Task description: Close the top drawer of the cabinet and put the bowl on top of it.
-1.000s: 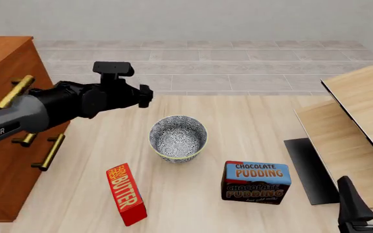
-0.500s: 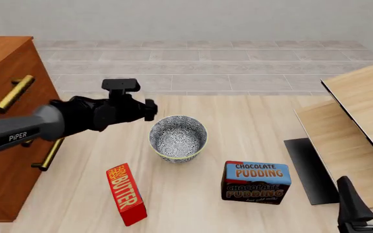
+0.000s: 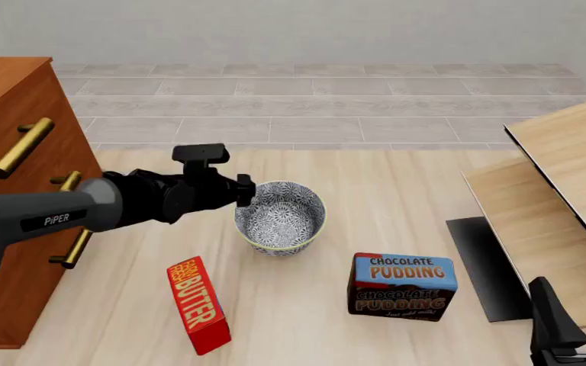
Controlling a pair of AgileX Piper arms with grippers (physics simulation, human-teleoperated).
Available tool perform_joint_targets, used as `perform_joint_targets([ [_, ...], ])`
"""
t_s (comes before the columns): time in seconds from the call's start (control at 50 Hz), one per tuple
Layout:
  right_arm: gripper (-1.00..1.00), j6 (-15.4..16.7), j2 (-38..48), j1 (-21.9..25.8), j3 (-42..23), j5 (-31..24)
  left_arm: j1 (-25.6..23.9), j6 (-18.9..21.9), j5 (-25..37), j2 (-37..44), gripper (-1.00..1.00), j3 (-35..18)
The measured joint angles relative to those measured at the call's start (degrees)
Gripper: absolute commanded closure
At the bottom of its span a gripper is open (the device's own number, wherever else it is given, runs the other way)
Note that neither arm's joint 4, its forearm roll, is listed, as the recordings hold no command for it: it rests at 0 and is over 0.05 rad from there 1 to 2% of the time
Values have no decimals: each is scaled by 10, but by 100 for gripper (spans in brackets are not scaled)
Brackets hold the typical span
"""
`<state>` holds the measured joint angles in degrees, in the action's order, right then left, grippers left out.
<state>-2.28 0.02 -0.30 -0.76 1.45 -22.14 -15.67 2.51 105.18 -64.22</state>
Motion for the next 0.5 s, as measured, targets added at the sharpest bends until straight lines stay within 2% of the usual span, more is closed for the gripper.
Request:
perform_joint_targets([
  [0.5,-100,-2,0,-3,1,2,-7,-25,-35,42,-100,14],
])
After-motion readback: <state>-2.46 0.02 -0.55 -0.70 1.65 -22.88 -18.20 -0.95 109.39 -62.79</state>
